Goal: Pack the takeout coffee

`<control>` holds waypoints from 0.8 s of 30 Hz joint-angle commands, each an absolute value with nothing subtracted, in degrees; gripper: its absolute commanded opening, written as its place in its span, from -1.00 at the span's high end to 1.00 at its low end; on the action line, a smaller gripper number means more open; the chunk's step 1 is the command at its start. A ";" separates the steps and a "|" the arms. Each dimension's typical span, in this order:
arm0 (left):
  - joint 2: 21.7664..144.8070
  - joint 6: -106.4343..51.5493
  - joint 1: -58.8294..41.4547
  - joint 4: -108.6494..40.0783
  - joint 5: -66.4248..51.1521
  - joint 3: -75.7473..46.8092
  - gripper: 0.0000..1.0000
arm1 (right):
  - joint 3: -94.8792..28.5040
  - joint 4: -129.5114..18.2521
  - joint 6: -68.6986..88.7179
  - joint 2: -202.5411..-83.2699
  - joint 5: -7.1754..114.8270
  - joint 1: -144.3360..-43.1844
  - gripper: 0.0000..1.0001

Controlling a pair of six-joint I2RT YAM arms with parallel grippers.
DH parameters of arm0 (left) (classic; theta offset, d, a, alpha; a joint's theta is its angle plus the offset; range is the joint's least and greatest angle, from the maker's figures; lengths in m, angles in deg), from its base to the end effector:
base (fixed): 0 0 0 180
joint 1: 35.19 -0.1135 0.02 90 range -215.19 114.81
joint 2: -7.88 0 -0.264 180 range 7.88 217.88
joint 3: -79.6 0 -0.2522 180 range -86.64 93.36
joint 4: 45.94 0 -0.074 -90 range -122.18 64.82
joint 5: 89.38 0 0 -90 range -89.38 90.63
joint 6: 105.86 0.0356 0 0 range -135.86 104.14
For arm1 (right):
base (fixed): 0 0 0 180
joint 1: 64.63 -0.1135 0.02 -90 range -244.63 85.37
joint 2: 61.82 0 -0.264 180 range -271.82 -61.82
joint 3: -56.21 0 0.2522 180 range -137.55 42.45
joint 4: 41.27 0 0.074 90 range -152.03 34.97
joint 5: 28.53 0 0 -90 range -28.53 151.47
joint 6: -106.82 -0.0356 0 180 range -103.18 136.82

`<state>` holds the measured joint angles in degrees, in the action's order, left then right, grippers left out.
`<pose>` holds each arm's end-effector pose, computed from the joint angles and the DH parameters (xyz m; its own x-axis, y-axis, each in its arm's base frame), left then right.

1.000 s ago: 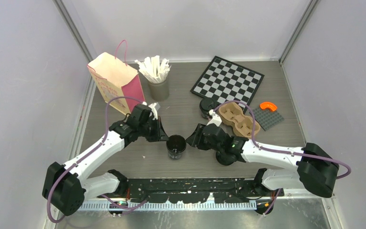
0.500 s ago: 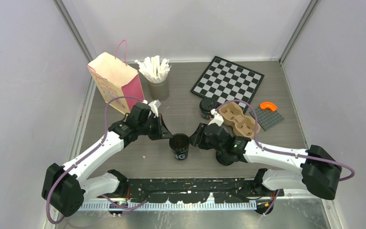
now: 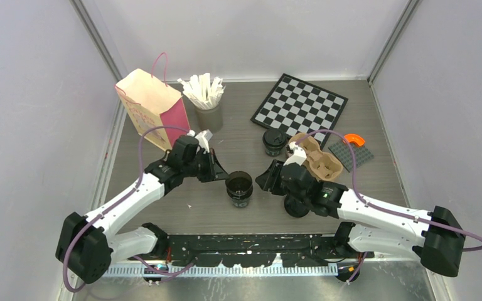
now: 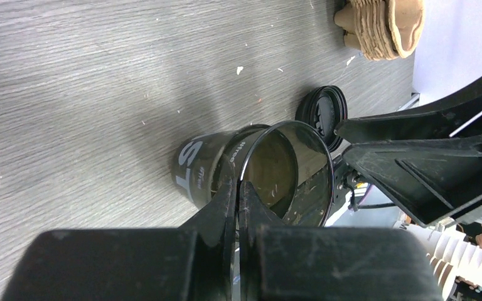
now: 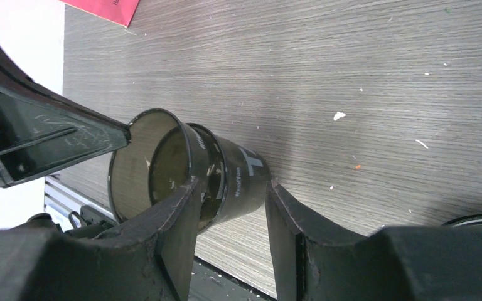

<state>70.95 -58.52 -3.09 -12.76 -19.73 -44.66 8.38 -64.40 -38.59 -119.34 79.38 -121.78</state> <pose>0.1901 -0.1339 0.2469 -0.8941 -0.1892 -0.4060 0.1582 0.7147 -0.6813 0.1272 0.1768 0.2353 -0.7096 0.3452 -0.6143 -0.1322 0.7911 0.5972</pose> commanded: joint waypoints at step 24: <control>66.04 -54.85 -3.34 -10.95 -13.46 -36.05 1.00 | 4.83 -63.62 -38.64 -122.81 75.71 -122.15 0.04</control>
<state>66.62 -56.88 -3.07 -12.28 -15.43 -39.63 8.01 -65.82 -38.57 -120.46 76.38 -121.80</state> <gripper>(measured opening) 0.012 0.483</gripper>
